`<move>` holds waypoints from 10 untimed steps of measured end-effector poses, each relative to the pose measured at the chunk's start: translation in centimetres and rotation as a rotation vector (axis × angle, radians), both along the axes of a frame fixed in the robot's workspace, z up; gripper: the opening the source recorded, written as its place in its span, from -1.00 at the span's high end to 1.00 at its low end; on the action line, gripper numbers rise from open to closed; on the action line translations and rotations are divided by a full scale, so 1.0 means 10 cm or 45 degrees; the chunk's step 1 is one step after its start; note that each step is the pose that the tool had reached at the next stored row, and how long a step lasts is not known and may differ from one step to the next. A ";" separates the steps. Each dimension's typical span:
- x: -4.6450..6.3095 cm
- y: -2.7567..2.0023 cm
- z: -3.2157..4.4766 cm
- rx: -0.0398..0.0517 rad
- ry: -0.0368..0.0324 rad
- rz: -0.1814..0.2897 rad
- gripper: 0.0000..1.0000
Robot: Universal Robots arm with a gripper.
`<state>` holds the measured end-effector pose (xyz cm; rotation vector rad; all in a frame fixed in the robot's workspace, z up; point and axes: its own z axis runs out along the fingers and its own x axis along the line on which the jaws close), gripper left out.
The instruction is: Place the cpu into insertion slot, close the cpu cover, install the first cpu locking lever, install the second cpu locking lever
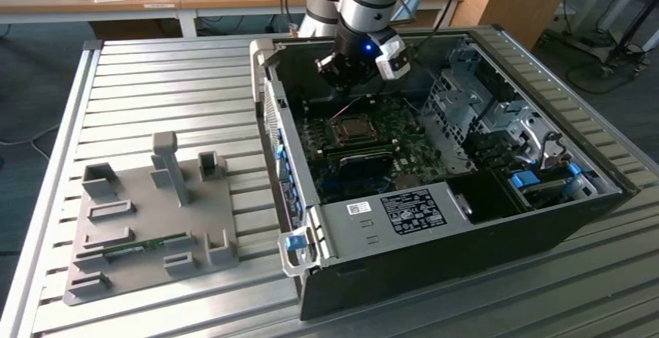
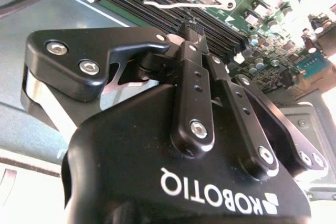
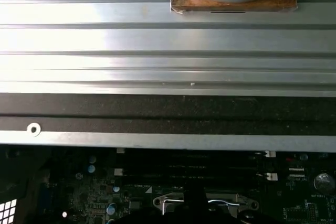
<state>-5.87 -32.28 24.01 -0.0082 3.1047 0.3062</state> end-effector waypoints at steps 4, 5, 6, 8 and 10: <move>0.02 0.007 -0.020 0.000 0.0003 0.000 0.79; 0.03 0.009 -0.026 0.000 0.0003 0.000 0.79; 0.04 0.010 -0.031 0.000 0.0002 0.000 0.79; 0.04 0.013 -0.041 0.000 0.0001 0.000 0.79; 0.05 0.017 -0.056 0.000 0.0001 0.000 0.79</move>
